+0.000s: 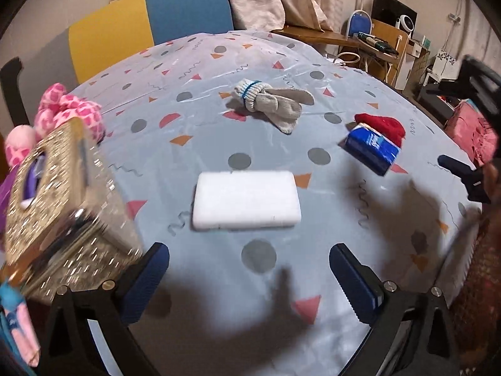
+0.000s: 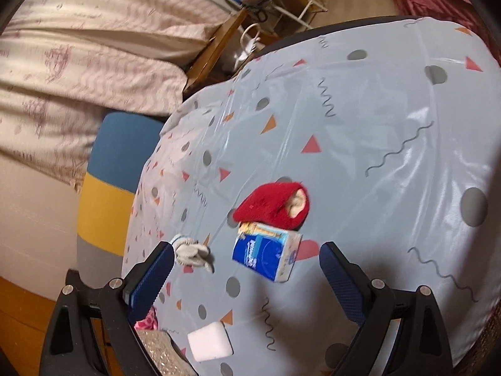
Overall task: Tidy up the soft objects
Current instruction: 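Grasp the white sponge with the left tool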
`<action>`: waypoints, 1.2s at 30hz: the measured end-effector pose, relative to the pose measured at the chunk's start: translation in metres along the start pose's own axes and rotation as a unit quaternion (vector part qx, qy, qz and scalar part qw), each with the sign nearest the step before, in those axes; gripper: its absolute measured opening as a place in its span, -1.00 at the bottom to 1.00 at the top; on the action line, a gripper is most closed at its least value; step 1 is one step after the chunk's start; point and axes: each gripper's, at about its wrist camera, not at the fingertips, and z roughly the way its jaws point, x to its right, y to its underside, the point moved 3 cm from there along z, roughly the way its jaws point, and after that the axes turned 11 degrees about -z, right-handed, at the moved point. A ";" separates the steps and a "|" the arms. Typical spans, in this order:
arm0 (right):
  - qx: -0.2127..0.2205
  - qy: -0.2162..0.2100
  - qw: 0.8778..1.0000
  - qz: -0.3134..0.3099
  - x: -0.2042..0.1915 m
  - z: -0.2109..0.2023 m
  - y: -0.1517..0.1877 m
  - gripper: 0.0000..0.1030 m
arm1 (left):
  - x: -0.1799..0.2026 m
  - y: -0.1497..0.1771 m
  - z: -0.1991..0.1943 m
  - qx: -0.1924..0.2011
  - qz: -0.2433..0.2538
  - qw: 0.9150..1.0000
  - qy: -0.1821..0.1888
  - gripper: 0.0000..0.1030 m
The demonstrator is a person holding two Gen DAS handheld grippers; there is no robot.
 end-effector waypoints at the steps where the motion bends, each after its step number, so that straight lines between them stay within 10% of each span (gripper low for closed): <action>1: -0.001 0.000 1.000 -0.006 -0.002 0.001 0.000 0.86 | 0.001 -0.003 0.006 -0.002 0.000 1.000 0.001 0.99; 16: -0.048 -0.026 0.998 -0.035 -0.017 0.017 0.010 0.86 | 0.012 -0.045 0.079 -0.027 -0.015 0.999 -0.033 0.98; 24: -0.050 -0.017 0.998 -0.037 -0.016 0.018 0.011 0.86 | -0.003 -0.034 0.075 -0.021 -0.021 0.999 -0.012 -0.31; 33: -0.060 -0.012 0.997 -0.039 -0.016 0.020 0.014 0.86 | 0.021 0.031 0.026 -0.021 0.063 0.996 0.063 -0.24; 36: -0.062 -0.011 0.997 -0.040 -0.017 0.020 0.015 0.86 | 0.033 0.019 0.020 -0.022 0.085 0.995 0.043 0.39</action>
